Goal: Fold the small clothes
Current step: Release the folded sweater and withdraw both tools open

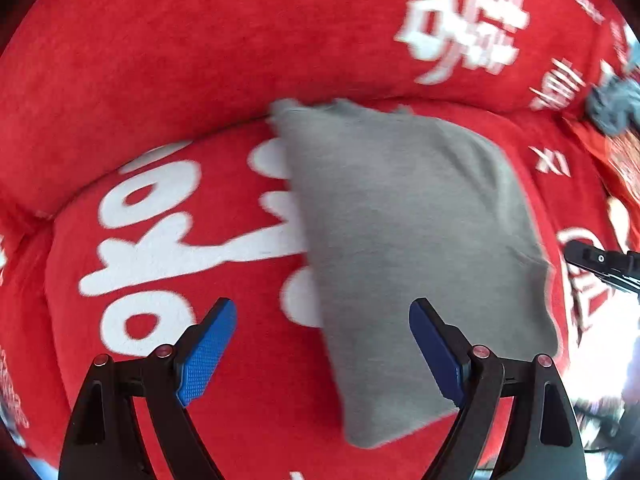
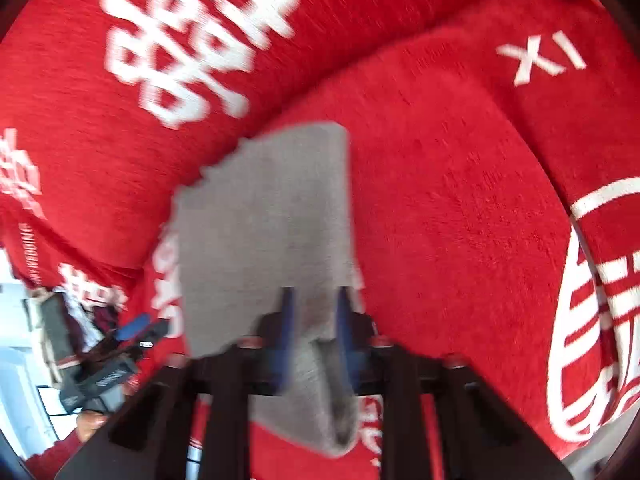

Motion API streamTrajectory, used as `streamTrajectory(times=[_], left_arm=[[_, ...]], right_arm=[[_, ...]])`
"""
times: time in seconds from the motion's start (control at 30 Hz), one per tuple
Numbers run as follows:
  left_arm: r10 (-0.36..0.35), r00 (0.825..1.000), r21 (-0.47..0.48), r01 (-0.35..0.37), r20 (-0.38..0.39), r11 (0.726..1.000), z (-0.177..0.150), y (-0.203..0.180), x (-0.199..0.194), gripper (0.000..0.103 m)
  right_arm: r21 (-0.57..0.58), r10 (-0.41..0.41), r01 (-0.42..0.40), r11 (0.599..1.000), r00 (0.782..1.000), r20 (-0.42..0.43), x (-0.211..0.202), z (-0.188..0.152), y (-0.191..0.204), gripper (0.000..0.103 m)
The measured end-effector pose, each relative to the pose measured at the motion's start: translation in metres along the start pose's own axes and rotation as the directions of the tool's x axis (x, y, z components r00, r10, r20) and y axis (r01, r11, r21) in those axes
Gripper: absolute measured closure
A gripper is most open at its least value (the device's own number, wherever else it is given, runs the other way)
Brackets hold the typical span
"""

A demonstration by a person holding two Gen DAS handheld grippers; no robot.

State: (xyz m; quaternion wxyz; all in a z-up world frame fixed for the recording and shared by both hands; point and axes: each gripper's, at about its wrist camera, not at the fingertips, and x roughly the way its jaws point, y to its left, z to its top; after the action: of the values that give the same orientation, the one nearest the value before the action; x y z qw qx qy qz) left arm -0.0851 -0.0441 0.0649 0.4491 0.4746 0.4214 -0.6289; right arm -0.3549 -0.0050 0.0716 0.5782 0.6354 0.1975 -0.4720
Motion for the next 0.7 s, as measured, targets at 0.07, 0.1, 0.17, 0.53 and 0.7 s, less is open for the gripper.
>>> streamTrajectory(times=[0.07, 0.1, 0.17, 0.53, 0.7], left_arm=[[-0.007, 1.0, 0.046, 0.008, -0.021, 0.999, -0.005, -0.015, 0.008, 0.014], [-0.003, 0.999, 0.057, 0.005, -0.034, 0.998, -0.008, -0.019, 0.011, 0.014], [0.015, 0.998, 0.068, -0.01, -0.066, 0.998, -0.018, -0.023, 0.028, 0.014], [0.065, 0.985, -0.005, -0.066, -0.161, 0.998, -0.05, 0.0, 0.032, 0.014], [0.073, 0.987, 0.012, -0.072, -0.145, 0.997, -0.051, -0.012, 0.02, 0.014]], right_arm=[[-0.035, -0.004, 0.003, 0.999, 1.0, -0.006, 0.001, -0.016, 0.015, 0.094], [-0.055, -0.005, 0.003, 0.999, 1.0, -0.03, 0.007, -0.027, 0.018, 0.094], [-0.093, -0.055, 0.048, 0.995, 0.996, -0.07, 0.022, -0.041, 0.018, 0.094], [0.076, -0.201, 0.209, 0.975, 0.974, -0.1, 0.011, -0.064, -0.066, 0.091], [0.137, -0.156, 0.159, 0.978, 0.987, -0.032, -0.02, -0.069, -0.072, 0.091]])
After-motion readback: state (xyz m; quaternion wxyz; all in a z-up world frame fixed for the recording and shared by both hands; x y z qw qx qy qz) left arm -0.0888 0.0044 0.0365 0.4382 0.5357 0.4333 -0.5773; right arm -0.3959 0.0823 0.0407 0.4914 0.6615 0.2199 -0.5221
